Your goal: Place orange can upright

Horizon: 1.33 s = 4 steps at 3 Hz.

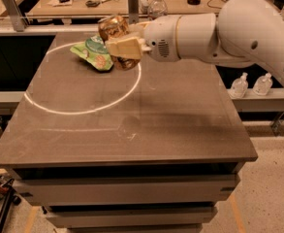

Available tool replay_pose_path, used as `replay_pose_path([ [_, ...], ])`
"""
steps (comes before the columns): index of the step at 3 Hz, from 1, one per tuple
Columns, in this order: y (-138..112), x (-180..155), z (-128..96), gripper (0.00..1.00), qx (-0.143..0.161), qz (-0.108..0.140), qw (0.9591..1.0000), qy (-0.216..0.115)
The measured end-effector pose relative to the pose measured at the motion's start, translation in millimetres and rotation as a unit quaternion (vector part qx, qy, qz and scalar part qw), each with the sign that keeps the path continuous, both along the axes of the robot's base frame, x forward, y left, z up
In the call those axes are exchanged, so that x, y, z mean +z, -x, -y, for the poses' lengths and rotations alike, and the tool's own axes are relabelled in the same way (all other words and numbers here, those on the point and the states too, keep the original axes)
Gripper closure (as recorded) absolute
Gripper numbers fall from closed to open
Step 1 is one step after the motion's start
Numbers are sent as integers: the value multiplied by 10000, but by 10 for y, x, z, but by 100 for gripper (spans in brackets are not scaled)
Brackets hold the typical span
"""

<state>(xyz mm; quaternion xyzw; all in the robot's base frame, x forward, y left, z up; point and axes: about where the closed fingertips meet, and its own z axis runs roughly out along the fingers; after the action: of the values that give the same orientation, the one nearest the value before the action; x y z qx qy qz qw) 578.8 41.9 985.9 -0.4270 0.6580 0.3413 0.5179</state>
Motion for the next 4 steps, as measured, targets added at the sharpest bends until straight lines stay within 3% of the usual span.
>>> replay_pose_path([
  [1, -8, -39, 226, 100, -219, 348, 9985, -371],
  [2, 95, -164, 371, 100, -412, 439, 9969, -505],
  [4, 345, -569, 549, 100, -999, 348, 9911, -810],
])
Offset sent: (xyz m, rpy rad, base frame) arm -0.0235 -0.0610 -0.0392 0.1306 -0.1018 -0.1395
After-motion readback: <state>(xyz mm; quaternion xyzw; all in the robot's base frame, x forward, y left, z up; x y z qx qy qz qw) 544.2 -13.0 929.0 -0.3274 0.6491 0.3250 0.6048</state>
